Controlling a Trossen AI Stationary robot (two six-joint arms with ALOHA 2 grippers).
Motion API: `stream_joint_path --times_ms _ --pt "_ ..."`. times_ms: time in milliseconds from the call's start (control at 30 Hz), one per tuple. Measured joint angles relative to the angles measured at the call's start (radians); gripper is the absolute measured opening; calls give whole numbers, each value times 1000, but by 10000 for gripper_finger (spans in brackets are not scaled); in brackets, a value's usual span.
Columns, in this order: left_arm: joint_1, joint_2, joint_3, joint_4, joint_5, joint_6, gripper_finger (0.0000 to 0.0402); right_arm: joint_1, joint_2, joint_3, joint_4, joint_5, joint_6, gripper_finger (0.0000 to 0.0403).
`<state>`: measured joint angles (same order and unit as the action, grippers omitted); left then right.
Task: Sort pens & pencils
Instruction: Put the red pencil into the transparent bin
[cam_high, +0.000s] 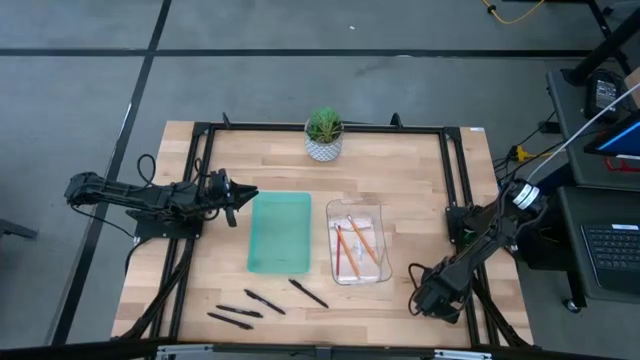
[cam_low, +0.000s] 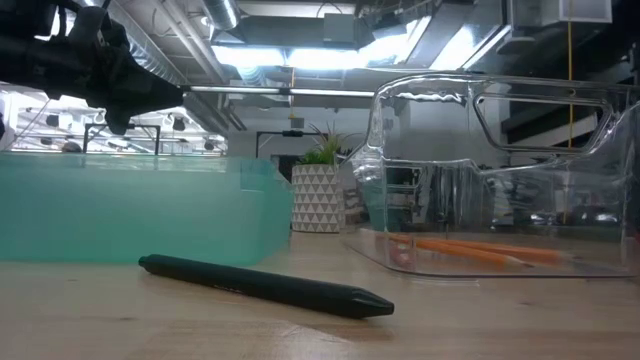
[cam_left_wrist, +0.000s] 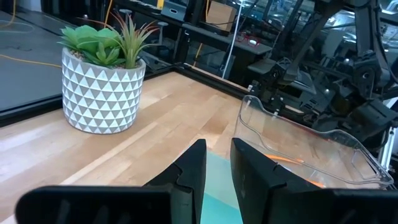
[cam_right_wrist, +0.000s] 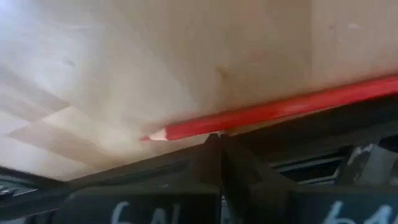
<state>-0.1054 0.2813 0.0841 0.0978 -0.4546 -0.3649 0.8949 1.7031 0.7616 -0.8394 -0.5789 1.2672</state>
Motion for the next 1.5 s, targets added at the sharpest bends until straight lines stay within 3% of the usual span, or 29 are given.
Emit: stream_joint_path --times_ms 200,900,1033,1167,1500 --pt "0 0 0 0 0 0 69 -3 29 4 13 8 -19 0" --pt "0 0 0 0 -3 0 69 -108 31 87 -80 227 -134 0" --pt "0 0 0 0 -3 0 69 -111 30 89 -102 222 -146 0" --pt "0 0 0 0 -3 0 69 -112 32 83 -262 218 -121 0" --pt "0 0 0 0 -2 0 69 -111 32 31 -221 210 -147 0"
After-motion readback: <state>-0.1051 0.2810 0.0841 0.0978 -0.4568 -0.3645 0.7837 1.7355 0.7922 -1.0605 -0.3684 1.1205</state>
